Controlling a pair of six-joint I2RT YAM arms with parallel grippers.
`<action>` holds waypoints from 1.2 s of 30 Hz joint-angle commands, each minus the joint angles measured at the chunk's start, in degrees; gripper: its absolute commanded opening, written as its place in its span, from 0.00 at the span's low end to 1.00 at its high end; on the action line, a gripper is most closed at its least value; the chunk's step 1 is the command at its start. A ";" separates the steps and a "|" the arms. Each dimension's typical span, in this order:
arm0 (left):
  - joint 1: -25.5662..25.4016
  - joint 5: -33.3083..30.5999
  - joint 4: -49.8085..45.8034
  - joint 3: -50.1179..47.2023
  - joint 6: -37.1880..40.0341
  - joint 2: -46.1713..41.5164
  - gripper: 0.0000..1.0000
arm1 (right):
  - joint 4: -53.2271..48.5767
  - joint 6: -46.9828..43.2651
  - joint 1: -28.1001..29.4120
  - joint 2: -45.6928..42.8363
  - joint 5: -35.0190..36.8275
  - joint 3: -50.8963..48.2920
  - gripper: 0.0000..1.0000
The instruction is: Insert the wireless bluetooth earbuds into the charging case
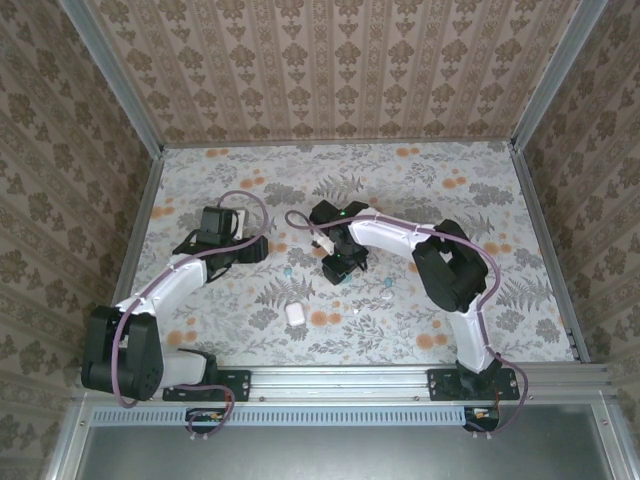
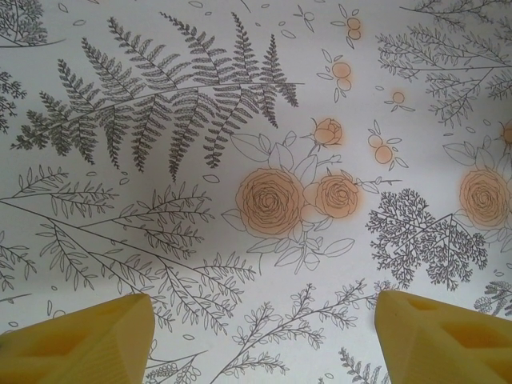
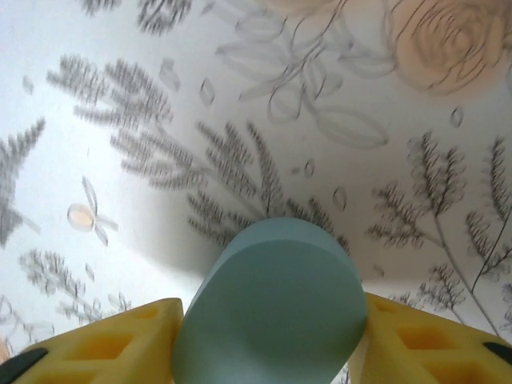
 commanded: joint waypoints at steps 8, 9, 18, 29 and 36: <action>0.21 1.00 -3.48 2.15 2.52 -1.12 0.75 | 3.20 11.74 -5.51 -15.68 -8.34 -2.88 0.79; 0.22 1.22 -3.43 2.50 2.53 -0.84 0.75 | 3.31 12.37 -5.46 -16.02 -7.29 -3.62 0.79; 0.21 5.29 -1.87 4.89 2.35 2.12 0.77 | 4.19 24.66 -1.51 -12.14 1.16 -8.85 0.79; -0.22 9.10 0.50 4.41 3.67 2.55 0.80 | 5.04 26.31 2.12 -4.76 3.43 -5.83 0.79; -0.23 10.89 1.38 3.77 4.80 2.62 0.80 | 5.31 25.39 2.14 -1.73 5.93 -5.52 0.71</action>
